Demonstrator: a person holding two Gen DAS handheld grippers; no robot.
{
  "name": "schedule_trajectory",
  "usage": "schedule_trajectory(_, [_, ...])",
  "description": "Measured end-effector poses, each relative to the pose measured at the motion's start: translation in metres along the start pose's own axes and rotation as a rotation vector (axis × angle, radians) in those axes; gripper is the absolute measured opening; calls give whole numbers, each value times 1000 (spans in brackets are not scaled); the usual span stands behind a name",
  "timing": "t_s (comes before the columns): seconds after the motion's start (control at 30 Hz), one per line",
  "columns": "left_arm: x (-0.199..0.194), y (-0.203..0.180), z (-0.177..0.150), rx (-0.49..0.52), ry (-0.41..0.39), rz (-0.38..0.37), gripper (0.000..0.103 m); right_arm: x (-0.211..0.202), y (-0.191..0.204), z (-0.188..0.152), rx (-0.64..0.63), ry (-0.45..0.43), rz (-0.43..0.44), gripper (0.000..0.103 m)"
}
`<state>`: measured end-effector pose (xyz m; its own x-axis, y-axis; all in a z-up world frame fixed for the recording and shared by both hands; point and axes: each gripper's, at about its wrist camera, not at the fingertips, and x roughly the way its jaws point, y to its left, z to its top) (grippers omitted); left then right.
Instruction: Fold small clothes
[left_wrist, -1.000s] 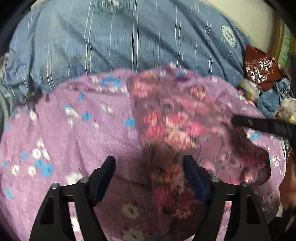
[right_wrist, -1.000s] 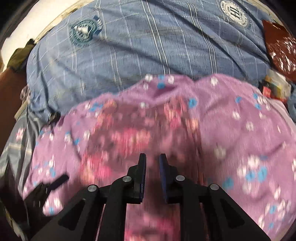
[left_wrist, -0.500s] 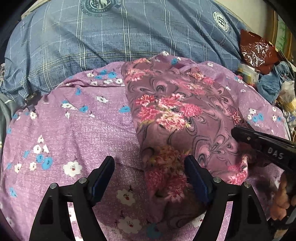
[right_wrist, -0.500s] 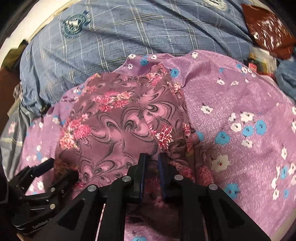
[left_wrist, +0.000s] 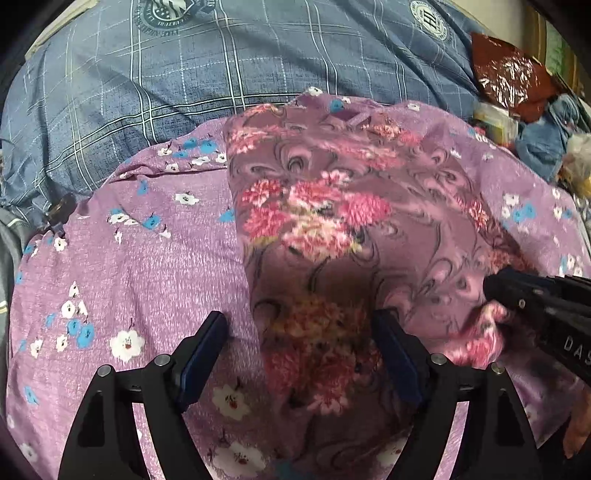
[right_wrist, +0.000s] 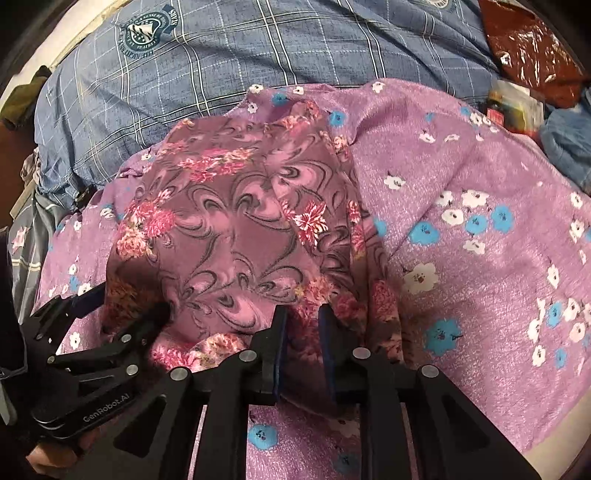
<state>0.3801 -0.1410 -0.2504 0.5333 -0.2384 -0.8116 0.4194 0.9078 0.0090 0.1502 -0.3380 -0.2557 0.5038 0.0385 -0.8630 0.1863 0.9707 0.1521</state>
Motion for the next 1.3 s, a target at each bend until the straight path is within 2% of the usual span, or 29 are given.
schedule_trajectory(0.07, [-2, 3, 6, -22, -6, -22, 82, -5, 0, 9, 2, -4, 23, 18])
schedule_trajectory(0.17, [-7, 10, 15, -67, -63, -29, 81, -18, -4, 31, 27, -56, 54, 21])
schedule_trajectory(0.23, [-5, 12, 21, -87, -69, -30, 81, -18, -7, 50, 47, -83, 63, 22])
schedule_trajectory(0.43, [10, 4, 39, -93, -71, -5, 82, 17, -1, 96, 83, -53, 50, 22])
schedule_trajectory(0.57, [32, 3, 47, -94, -5, -18, 85, 56, -4, 103, 141, 33, 49, 25])
schedule_trajectory(0.67, [45, 12, 49, -135, 23, -49, 92, 63, -3, 102, 134, 9, 50, 28])
schedule_trajectory(0.77, [50, 23, 53, -185, 53, -99, 92, 62, -3, 102, 127, 5, 59, 28])
schedule_trajectory(0.83, [49, 28, 56, -207, 45, -112, 91, 57, -6, 101, 147, 1, 78, 28])
schedule_trajectory(1.0, [22, 35, 62, -234, -66, -115, 90, 28, -4, 93, 136, -84, 98, 32])
schedule_trajectory(1.1, [2, 50, 59, -280, -159, -103, 90, 1, 4, 87, 121, -213, 103, 35])
schedule_trajectory(1.13, [-4, 56, 58, -293, -183, -96, 91, -8, 7, 85, 116, -259, 109, 40])
schedule_trajectory(1.17, [-8, 62, 56, -302, -200, -81, 91, -12, 11, 84, 109, -283, 116, 43])
schedule_trajectory(1.3, [-16, 79, 46, -302, -233, 59, 91, -23, 35, 77, 50, -340, 125, 43])
